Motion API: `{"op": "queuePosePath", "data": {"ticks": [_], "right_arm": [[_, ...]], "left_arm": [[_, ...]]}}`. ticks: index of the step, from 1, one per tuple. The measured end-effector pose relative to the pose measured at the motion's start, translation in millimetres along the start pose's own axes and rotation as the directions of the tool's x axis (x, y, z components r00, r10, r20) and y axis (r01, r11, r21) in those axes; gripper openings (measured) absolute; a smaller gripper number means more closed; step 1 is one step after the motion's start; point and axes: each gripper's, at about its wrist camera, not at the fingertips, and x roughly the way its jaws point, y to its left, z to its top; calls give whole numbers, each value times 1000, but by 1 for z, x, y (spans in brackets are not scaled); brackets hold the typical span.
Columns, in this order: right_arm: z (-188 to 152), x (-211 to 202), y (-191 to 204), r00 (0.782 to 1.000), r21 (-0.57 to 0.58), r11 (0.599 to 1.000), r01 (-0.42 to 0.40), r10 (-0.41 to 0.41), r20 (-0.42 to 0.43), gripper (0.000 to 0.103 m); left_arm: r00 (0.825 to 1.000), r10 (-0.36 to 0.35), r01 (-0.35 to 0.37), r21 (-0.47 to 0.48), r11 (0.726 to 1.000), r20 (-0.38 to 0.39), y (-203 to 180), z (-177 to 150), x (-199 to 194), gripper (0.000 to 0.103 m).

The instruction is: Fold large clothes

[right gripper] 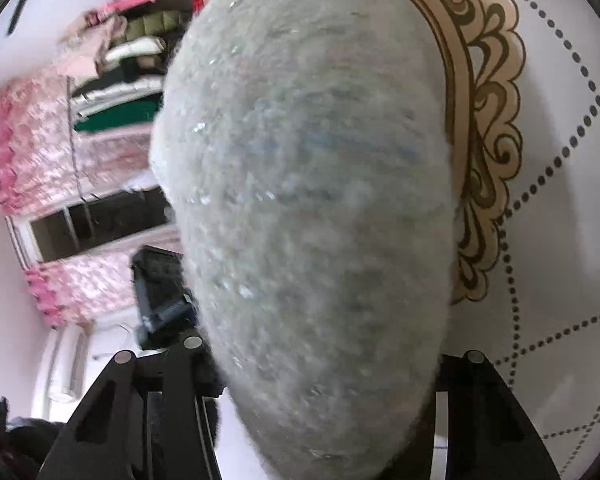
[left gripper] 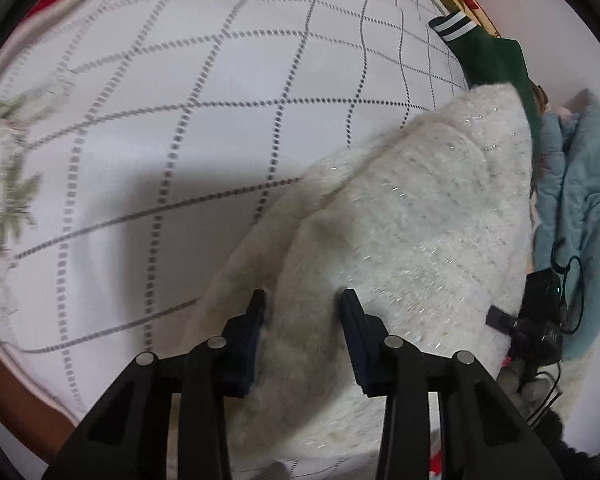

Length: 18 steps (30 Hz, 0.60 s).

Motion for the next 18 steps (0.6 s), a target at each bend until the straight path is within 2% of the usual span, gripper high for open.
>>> {"op": "queuePosePath", "data": {"ticks": [3, 4, 6, 8, 10, 13, 18], "right_arm": [[1, 3, -4, 1000, 39, 999, 20, -19, -24, 69], [2, 0, -2, 999, 34, 999, 40, -39, -30, 73], [6, -1, 8, 995, 13, 996, 93, -93, -40, 77], [9, -2, 9, 992, 7, 993, 116, -115, -49, 80], [12, 1, 15, 988, 4, 990, 143, -142, -61, 82], [15, 12, 30, 983, -8, 985, 170, -170, -71, 84], [25, 24, 49, 978, -16, 981, 192, -193, -82, 88]], "left_arm": [[998, 51, -51, 15, 999, 24, 0, -11, -10, 52], [998, 56, -57, 15, 998, 31, 2, -14, -12, 71], [996, 92, -92, 4, 996, 23, 12, -15, -7, 99], [993, 111, -111, -23, 994, -28, 25, -8, 11, 99], [992, 89, -93, -44, 995, -86, 33, 2, 30, 103], [992, 86, -89, -29, 996, -92, 30, 13, 38, 103], [987, 68, -75, -39, 996, -142, 26, 32, 52, 103]]}}
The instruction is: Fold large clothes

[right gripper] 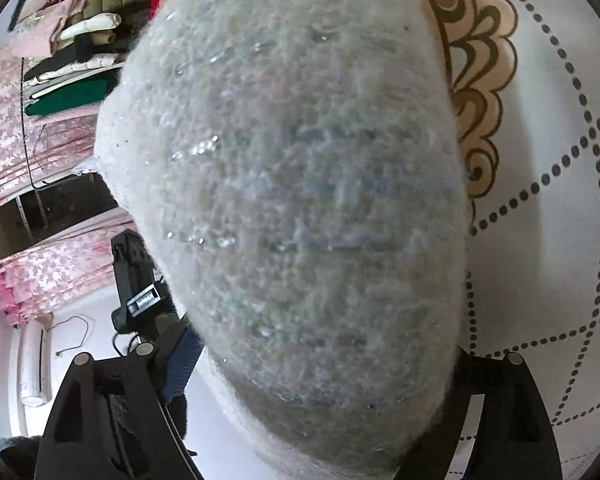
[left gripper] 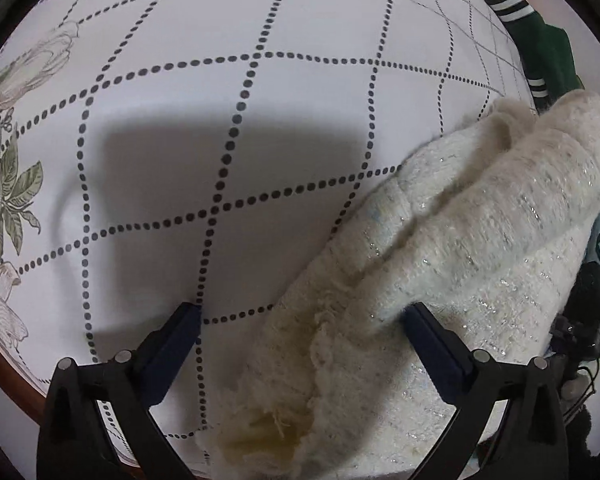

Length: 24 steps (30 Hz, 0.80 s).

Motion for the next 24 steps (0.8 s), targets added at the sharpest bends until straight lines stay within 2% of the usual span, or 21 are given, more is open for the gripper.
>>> {"op": "queuePosePath", "data": {"ticks": [2, 5, 7, 9, 10, 14, 17, 19, 21, 24], "right_arm": [[18, 5, 11, 1000, -3, 1000, 4, -4, 0, 89], [20, 3, 21, 999, -33, 999, 15, -14, 38, 96], [21, 6, 35, 997, -77, 997, 25, -19, 76, 101], [22, 7, 42, 996, -91, 996, 7, 0, 85, 101], [23, 7, 43, 997, -90, 996, -9, 16, 80, 101], [33, 1, 40, 996, -53, 997, -54, 57, 62, 101], [37, 1, 43, 997, -48, 998, -49, 51, 57, 101], [39, -3, 42, 997, -47, 998, -49, 51, 56, 101], [41, -2, 48, 997, -46, 998, -51, 54, 56, 101], [33, -9, 26, 997, -38, 998, -56, 57, 46, 101]], "left_arm": [[1000, -1, 0, -18, 1000, -17, 2, 3, 1, 103], [998, 6, -8, -35, 999, -60, 2, 13, 6, 103], [999, 29, -30, -11, 999, -39, -7, 19, 5, 103], [997, 67, -68, 81, 994, 24, -28, 20, 0, 103], [998, 62, -65, 100, 993, 30, -33, 17, -1, 103], [999, 25, -27, 36, 999, 40, -24, -7, -14, 103], [997, -30, 33, -48, 998, 65, -12, -29, -22, 103], [992, -103, 111, -129, 985, 67, -1, -41, -19, 103], [978, -197, 208, -225, 952, 74, 8, -47, -8, 103], [951, -270, 303, -292, 907, 150, 7, -44, 5, 101]]}}
